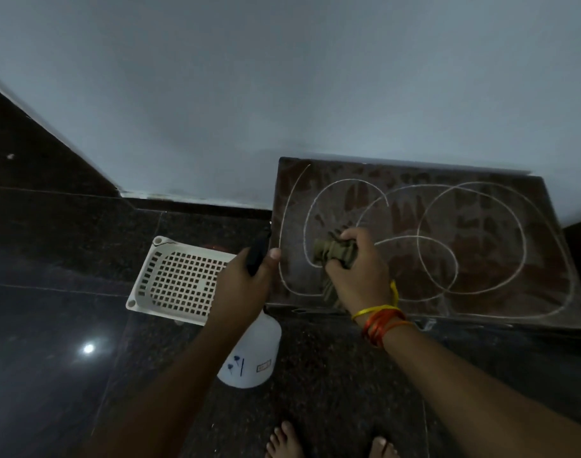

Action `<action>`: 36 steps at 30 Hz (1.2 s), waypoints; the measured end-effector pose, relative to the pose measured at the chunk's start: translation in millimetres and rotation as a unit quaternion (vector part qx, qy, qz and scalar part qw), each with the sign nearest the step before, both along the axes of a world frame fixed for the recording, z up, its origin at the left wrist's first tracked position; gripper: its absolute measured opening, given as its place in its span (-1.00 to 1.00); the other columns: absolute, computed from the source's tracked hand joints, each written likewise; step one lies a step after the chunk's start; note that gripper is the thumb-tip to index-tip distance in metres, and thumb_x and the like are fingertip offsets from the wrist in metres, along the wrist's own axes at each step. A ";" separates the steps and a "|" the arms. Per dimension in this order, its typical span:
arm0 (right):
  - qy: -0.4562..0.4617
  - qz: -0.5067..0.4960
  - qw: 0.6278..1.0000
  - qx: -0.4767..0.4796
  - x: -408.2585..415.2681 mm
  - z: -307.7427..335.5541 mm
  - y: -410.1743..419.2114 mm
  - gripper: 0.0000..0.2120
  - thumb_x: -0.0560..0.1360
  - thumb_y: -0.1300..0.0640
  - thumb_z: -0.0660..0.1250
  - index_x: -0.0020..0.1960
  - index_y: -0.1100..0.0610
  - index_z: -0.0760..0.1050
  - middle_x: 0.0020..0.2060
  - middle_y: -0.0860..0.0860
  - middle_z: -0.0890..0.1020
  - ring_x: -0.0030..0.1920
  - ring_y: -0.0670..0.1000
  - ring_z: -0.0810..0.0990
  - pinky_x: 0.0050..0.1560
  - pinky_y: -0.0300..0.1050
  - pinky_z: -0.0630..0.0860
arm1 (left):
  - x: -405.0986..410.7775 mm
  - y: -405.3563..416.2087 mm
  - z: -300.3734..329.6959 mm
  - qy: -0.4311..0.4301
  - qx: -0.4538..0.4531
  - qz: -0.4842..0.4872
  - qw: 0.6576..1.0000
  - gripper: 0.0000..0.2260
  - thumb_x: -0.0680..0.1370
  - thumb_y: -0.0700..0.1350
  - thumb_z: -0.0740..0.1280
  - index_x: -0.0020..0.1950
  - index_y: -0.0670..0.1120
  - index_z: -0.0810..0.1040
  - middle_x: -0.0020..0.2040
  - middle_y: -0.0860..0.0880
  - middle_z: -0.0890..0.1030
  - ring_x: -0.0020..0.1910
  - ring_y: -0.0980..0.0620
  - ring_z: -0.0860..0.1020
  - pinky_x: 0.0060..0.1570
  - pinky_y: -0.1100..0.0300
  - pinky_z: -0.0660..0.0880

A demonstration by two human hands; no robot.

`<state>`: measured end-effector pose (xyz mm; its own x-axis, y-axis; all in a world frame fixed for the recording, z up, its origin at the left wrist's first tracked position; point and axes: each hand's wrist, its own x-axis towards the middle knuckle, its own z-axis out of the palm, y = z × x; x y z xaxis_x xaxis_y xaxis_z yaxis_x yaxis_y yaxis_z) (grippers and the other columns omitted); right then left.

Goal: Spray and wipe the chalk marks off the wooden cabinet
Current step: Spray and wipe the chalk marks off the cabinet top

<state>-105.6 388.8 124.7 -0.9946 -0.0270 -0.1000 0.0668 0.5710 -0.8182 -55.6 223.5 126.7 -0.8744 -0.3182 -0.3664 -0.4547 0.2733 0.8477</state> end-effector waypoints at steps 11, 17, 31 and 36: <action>0.016 -0.079 0.997 0.012 0.2 2.3 84.0 -0.68 0.39 0.36 0.34 0.10 0.17 0.41 -0.07 0.07 0.47 -0.08 0.09 0.47 -0.07 -0.09 0.40 | -16.1 50.4 11.0 -0.013 -0.092 -0.008 0.996 -0.70 0.55 0.20 0.24 -0.11 -0.02 0.51 -0.24 -0.12 0.62 -0.29 -0.05 0.59 -0.26 0.05 0.53; 0.022 -0.101 0.994 0.038 4.6 7.0 123.8 -0.67 0.39 0.35 0.36 0.12 0.18 0.42 -0.02 0.09 0.47 -0.08 0.07 0.43 -0.07 -0.15 0.34 | -30.8 92.3 32.8 0.025 -0.124 -0.055 0.990 -0.72 0.55 0.18 0.27 -0.20 0.01 0.45 -0.34 -0.02 0.53 -0.36 0.04 0.53 -0.35 0.16 0.46; 0.004 -0.120 0.991 0.050 3.2 0.9 184.7 -0.64 0.39 0.32 0.36 0.15 0.16 0.40 -0.01 0.15 0.50 -0.09 0.13 0.47 -0.11 -0.05 0.40 | 5.0 127.6 18.9 0.028 -0.168 -0.159 0.973 -0.53 0.45 0.33 0.14 0.08 0.00 0.53 -0.30 0.07 0.58 -0.31 0.13 0.60 -0.25 0.08 0.60; -0.005 -0.107 0.993 0.044 9.5 -3.5 179.8 -0.64 0.39 0.32 0.37 0.14 0.15 0.40 -0.02 0.15 0.51 -0.08 0.15 0.48 -0.11 -0.08 0.38 | 33.4 107.9 12.7 0.001 -0.178 -0.152 0.972 -0.51 0.41 0.35 0.10 0.01 0.01 0.54 -0.27 -0.01 0.62 -0.32 0.05 0.62 -0.24 -0.01 0.62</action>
<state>-96.1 568.6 121.1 -0.9755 0.1944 -0.1030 0.2027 0.6120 -0.7644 -22.2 331.4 139.4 -0.9485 -0.1506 -0.2786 -0.3051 0.6711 0.6757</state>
